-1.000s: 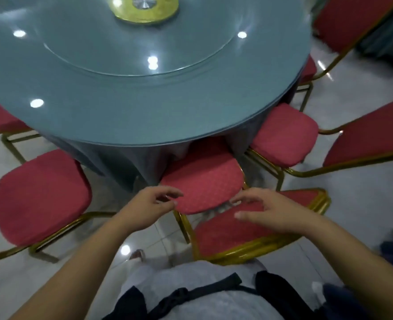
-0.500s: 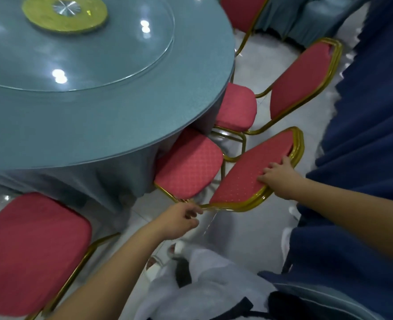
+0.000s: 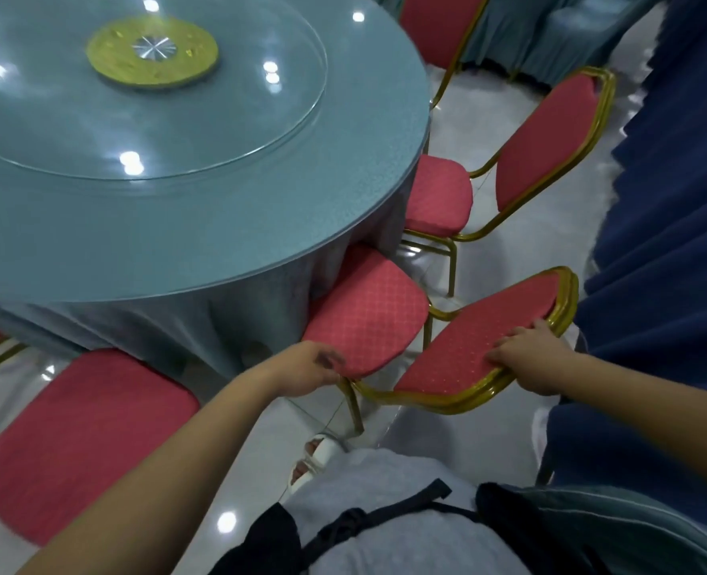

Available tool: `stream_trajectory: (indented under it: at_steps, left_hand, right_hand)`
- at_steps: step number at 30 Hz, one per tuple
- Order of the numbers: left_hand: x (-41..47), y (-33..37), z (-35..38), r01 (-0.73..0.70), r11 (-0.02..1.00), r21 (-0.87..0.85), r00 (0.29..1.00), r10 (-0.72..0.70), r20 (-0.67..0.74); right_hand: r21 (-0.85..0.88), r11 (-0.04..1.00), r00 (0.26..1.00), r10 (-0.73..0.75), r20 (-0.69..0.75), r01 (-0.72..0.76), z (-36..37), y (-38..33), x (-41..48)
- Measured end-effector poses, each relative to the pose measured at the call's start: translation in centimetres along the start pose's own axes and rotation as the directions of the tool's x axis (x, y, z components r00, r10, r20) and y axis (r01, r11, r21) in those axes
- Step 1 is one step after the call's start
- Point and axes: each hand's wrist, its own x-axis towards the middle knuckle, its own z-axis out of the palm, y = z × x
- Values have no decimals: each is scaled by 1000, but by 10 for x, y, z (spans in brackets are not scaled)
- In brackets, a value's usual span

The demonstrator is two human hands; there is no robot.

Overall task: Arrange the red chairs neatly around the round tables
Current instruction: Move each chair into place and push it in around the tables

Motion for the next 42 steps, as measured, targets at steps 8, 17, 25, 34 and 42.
stream_trajectory:
  at_steps: [8,17,25,34,42]
  left_hand:
    - [-20,-41,-6,81,976,-202,989,-103,-104]
    - [-146,-128,1,209,782,-588,789,-490,-371]
    - [-330,-196,13,-32,683,-730,423,-652,-629]
    - [-535,-318,39,-181,801,-571,15,-579,-816]
    - [-636,-407,65,-89,756,-649,105,-641,-760]
  right_hand:
    - [695,692,978,-186,-89,195,-93,-35,28]
    - [894,119,853,-376,-362,432,-142,-267,105]
    - [824,100,686,-615,-389,557,-202,-428,54]
    - [832,-34,627,-641,-443,553,-252,-682,-60]
    - [794,165,717,-561,-413,585,-301,-840,-136]
